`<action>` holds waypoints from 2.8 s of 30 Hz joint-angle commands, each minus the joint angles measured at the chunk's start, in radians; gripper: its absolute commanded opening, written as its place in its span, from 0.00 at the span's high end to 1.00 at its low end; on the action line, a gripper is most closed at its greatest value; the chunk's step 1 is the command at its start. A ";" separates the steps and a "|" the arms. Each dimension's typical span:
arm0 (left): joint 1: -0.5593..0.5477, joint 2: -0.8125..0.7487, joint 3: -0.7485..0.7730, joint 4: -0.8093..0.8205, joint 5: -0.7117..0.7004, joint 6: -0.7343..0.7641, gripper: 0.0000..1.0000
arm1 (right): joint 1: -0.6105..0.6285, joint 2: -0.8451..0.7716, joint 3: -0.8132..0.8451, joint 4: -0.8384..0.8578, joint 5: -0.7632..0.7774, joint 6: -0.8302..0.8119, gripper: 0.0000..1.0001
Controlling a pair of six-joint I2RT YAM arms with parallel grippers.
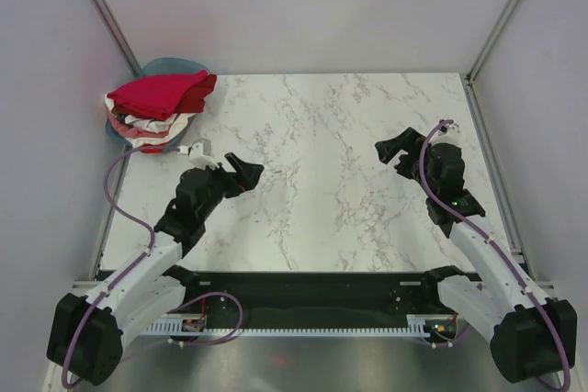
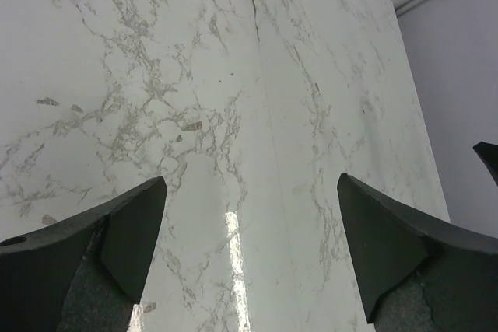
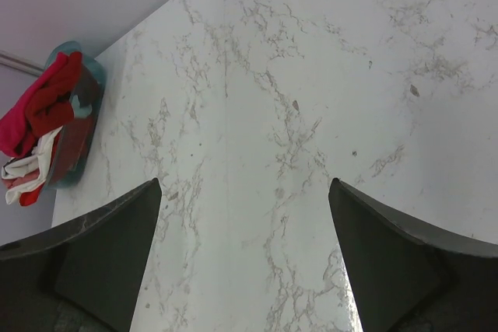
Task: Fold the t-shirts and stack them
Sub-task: Grab the tshirt from the pile, then move the tshirt to the center of the board
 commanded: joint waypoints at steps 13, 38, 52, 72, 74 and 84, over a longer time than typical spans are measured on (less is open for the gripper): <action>0.052 0.131 0.195 -0.279 -0.223 -0.207 0.00 | 0.000 -0.027 -0.008 0.018 0.033 0.022 0.02; 0.385 0.765 0.919 -0.528 -0.537 -0.206 0.20 | 0.001 -0.019 -0.005 0.040 0.019 0.031 0.02; 0.500 0.996 1.137 -0.529 -0.643 -0.142 0.49 | 0.001 0.000 0.000 0.046 -0.022 0.033 0.02; 0.240 0.544 1.172 -0.529 -0.531 -0.025 0.98 | 0.000 0.008 -0.003 0.050 -0.002 0.004 0.02; 0.139 0.460 1.215 -0.531 -0.539 -0.001 0.98 | 0.001 -0.004 -0.005 0.050 0.007 0.001 0.02; -0.340 0.358 1.393 -0.548 -0.378 -0.198 0.98 | 0.000 -0.090 -0.005 0.018 0.074 -0.026 0.02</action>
